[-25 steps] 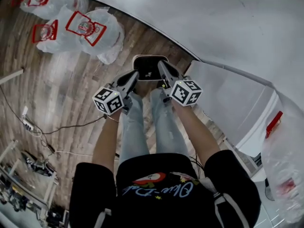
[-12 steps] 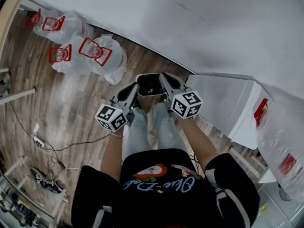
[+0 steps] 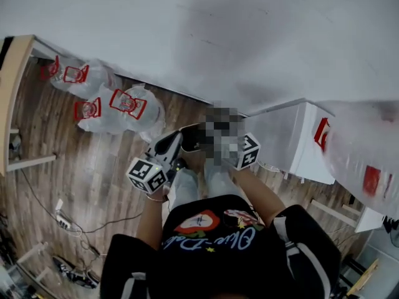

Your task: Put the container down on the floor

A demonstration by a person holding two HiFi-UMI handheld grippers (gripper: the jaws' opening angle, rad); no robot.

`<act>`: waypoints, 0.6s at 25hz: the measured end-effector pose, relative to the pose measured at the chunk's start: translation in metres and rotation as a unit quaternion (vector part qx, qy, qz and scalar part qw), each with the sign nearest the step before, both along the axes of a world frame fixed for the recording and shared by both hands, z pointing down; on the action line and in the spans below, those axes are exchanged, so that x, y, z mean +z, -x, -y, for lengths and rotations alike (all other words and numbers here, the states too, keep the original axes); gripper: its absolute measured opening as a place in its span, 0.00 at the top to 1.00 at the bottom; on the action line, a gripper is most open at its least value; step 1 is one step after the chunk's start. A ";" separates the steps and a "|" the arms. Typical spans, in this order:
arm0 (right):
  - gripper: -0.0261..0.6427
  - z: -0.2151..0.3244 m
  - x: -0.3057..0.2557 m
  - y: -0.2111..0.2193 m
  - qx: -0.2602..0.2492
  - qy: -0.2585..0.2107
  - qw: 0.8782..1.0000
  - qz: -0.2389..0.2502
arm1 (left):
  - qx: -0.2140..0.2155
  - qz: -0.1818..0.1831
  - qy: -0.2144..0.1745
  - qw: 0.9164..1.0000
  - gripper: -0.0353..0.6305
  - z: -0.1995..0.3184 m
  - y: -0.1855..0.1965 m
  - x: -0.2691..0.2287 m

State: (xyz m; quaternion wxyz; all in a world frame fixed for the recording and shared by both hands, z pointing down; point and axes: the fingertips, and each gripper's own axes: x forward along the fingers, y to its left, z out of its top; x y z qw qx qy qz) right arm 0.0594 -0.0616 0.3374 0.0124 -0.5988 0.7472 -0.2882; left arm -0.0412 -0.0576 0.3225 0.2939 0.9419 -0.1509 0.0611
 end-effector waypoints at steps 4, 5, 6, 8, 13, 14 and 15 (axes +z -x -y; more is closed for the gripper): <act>0.96 0.003 -0.036 0.002 -0.004 -0.022 1.000 0.014 | -0.005 -0.011 -0.017 1.000 0.93 0.008 0.001 -0.035; 0.96 0.003 -0.045 0.000 -0.004 -0.028 1.000 0.012 | -0.006 -0.017 -0.022 1.000 0.93 0.010 0.000 -0.044; 0.96 0.002 -0.054 -0.001 -0.004 -0.035 0.999 0.008 | -0.006 -0.019 -0.029 0.999 0.93 0.012 -0.002 -0.054; 0.96 0.001 -0.070 -0.002 -0.007 -0.048 0.999 0.002 | -0.006 -0.019 -0.047 0.999 0.93 0.013 -0.007 -0.071; 0.96 -0.006 -0.104 -0.008 -0.015 -0.077 0.997 -0.004 | 0.000 -0.024 -0.076 0.997 0.93 0.004 -0.022 -0.104; 0.96 -0.006 -0.111 -0.009 -0.016 -0.084 0.996 -0.009 | 0.000 -0.025 -0.080 0.996 0.93 0.002 -0.024 -0.109; 0.96 -0.005 -0.119 -0.011 -0.016 -0.092 0.996 -0.015 | 0.001 -0.026 -0.085 0.996 0.93 0.001 -0.026 -0.113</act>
